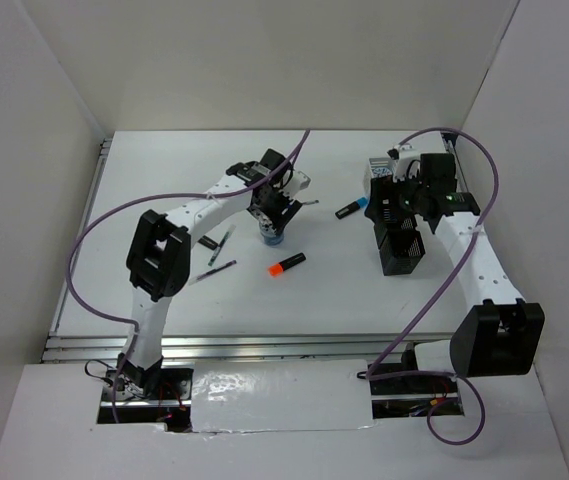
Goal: Sort the stationery into containers
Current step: Place the stationery at the center of the board.
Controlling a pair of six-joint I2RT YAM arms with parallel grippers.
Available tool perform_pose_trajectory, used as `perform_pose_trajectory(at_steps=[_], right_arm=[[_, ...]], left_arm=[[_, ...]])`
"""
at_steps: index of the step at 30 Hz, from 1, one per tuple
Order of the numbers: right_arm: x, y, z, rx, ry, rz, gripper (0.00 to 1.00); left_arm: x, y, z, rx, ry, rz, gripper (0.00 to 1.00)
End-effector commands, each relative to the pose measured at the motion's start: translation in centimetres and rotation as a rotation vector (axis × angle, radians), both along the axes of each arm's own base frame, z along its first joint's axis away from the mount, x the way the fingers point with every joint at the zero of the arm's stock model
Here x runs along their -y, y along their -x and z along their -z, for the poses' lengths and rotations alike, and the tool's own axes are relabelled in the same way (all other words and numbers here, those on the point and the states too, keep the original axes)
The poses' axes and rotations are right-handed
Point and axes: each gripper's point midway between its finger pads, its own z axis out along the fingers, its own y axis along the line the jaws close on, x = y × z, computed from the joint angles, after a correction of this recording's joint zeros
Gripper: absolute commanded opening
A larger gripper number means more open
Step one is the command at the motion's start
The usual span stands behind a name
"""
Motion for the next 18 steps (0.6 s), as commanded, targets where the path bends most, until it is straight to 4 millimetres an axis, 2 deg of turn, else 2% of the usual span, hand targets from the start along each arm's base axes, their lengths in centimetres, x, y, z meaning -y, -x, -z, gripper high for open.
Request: perform_pose_trajectory(at_steps=[1,2,6,7,8,9,12,13,15,16,18], right_arm=[[-0.6,-0.1,-1.4,0.067,-0.027,-0.01,0.82],[-0.8,-0.1,-1.4,0.067,-0.031,-0.015,0.83],[-1.6,-0.1,-1.1,0.081,-0.039,-0.027,0.83],[-1.7,-0.1,-1.1,0.084,-0.039,-0.027,0.83],[-1.8,-0.2,-1.1,0.089,-0.039,-0.025,0.84],[-2.1,-0.2,-1.2,0.099,-0.036,-0.031,0.84],[-2.7,-0.4,-1.6,0.128,-0.035,-0.04,0.86],[-3.0,-0.5,-1.6,0.133,-0.041,-0.043,0.87],[-3.6,-0.7,-1.9,0.163,-0.051,-0.055,0.87],[-3.8,-0.8,-1.7,0.167,-0.057,-0.054,0.88],[-4.9,-1.0,-2.0,0.196,-0.069,-0.083,0.89]], left_arm=[[1.0,-2.1,-1.3,0.075,0.049,-0.046,0.28],[1.0,-2.1,-0.7,0.066,0.044,-0.047,0.31],[1.0,-2.1,0.3,0.045,0.036,-0.057,0.64],[1.2,-2.0,0.3,0.044,0.047,-0.056,0.68],[1.3,-2.0,0.1,0.043,0.057,-0.055,0.72],[1.4,-1.9,-0.4,0.046,0.068,-0.052,0.8],[1.7,-1.7,-1.8,0.047,0.125,-0.042,0.86],[1.9,-1.5,-3.1,0.055,0.167,-0.03,0.97],[1.3,-1.5,-5.3,0.075,0.221,-0.032,0.99],[0.2,-1.6,-5.2,0.066,0.231,-0.046,0.99],[-0.7,-0.4,-6.9,0.055,0.304,-0.035,0.99]])
